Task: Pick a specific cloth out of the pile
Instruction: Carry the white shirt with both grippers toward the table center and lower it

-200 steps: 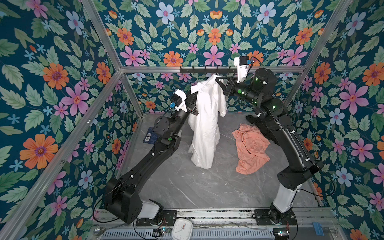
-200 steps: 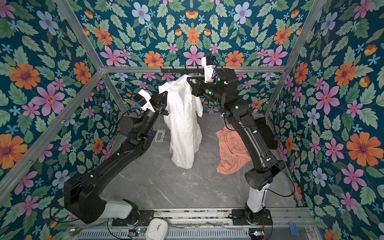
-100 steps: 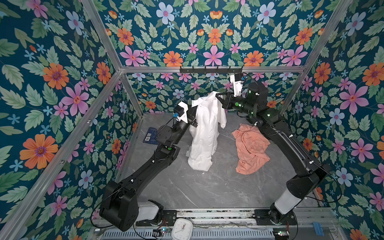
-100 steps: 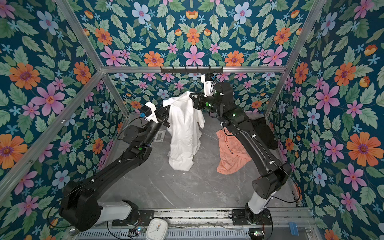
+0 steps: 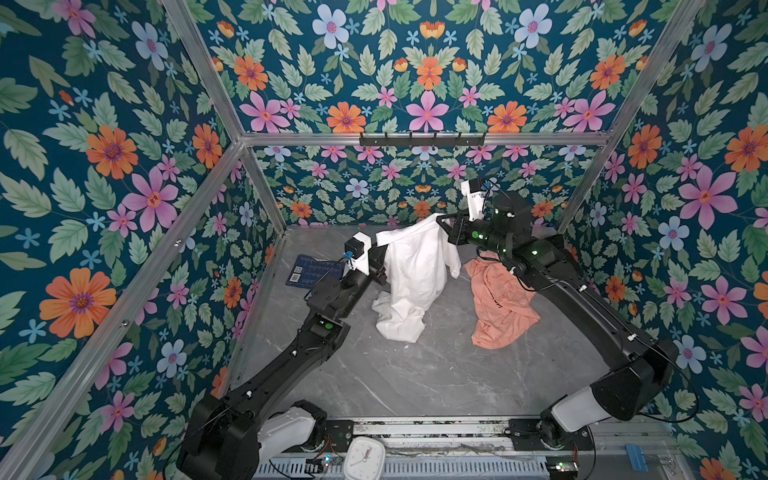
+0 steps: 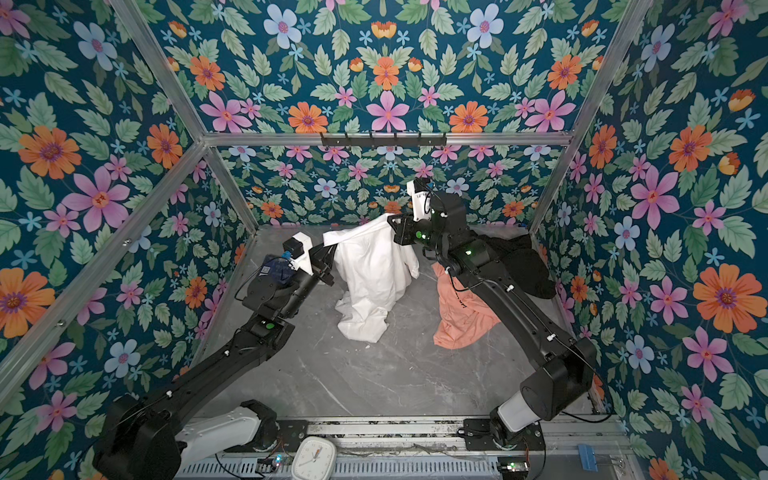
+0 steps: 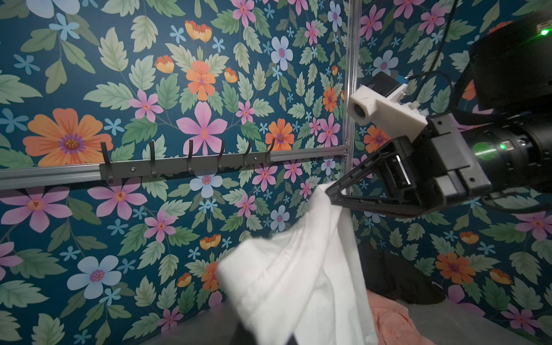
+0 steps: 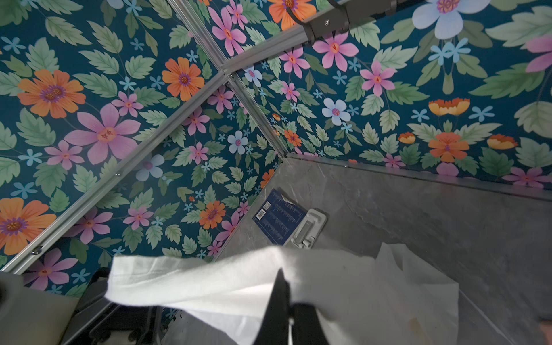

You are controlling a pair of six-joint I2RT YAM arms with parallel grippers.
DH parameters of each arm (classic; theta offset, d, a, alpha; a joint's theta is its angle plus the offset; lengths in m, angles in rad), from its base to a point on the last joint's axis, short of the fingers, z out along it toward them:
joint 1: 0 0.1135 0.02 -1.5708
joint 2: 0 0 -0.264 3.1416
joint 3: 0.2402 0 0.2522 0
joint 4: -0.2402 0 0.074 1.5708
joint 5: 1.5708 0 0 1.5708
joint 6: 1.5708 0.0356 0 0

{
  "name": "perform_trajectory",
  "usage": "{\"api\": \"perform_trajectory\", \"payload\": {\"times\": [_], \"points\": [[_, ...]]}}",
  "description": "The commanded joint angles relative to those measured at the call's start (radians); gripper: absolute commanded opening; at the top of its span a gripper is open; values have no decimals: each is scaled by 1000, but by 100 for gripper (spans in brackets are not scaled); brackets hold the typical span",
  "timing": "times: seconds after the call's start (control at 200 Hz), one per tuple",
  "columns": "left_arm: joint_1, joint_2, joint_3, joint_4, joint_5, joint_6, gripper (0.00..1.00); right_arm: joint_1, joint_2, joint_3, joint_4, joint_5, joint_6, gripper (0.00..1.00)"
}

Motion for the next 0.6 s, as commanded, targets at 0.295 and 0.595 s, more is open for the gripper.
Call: {"api": "perform_trajectory", "payload": {"times": [0.295, 0.595], "points": [[-1, -88, -136, -229, -80, -66, 0, 0, 8, -196, 65, -4, 80, 0], [-1, -70, -220, -348, -164, -218, 0, -14, 81, -268, 67, 30, 63, 0]]}}
